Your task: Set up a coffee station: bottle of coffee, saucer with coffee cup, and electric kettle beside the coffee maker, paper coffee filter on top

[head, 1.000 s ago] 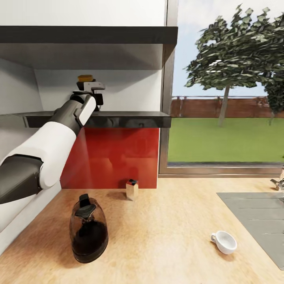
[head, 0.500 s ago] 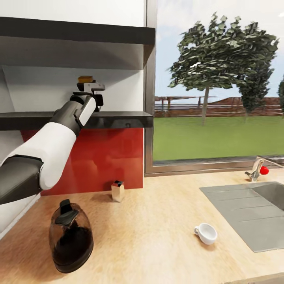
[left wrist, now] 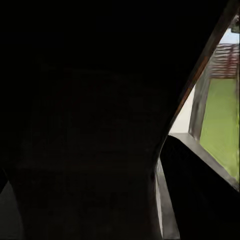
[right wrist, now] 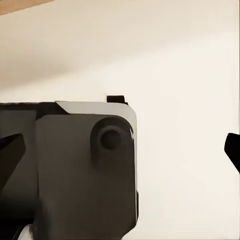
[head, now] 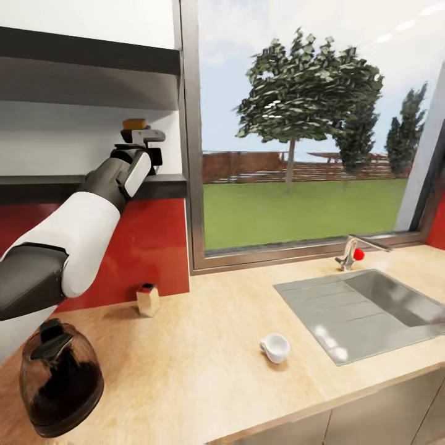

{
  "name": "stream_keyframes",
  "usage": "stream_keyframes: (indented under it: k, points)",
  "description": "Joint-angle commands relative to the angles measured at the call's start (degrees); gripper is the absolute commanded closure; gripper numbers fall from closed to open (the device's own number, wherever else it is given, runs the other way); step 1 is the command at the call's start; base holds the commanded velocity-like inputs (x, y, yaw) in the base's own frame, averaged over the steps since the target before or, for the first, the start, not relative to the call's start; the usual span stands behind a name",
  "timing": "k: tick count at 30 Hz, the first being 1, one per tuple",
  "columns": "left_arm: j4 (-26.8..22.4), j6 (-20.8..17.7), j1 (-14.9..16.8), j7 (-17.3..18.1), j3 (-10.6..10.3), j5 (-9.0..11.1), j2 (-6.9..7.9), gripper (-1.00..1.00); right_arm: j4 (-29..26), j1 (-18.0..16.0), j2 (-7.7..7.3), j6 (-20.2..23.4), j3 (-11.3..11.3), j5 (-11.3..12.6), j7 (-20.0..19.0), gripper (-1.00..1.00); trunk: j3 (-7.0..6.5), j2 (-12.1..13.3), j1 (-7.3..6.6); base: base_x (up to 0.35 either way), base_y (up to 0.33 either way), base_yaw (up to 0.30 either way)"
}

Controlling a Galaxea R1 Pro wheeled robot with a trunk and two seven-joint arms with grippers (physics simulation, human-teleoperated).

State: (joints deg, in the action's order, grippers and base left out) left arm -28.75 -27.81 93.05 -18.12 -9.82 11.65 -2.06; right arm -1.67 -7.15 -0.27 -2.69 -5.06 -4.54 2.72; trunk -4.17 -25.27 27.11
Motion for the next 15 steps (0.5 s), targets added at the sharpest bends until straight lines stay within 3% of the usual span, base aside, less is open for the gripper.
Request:
stream_keyframes:
  k: [1, 15]
  points:
    - [-0.08, -0.23, 0.03, -0.43, -0.44, 0.43, 0.05, 1.0, 0.09, 0.0, 0.01, -0.21, -0.47, -0.47, 0.09, -1.0, 0.02, -0.05, -0.01, -0.265, -0.197, -0.264]
    - [-1.46, -0.23, 0.03, -0.34, -0.29, 0.48, -0.14, 1.0, 0.1, 0.0, 0.01, -0.21, -0.43, -0.47, 0.1, -1.0, 0.02, -0.05, -0.01, -0.267, -0.197, -0.264]
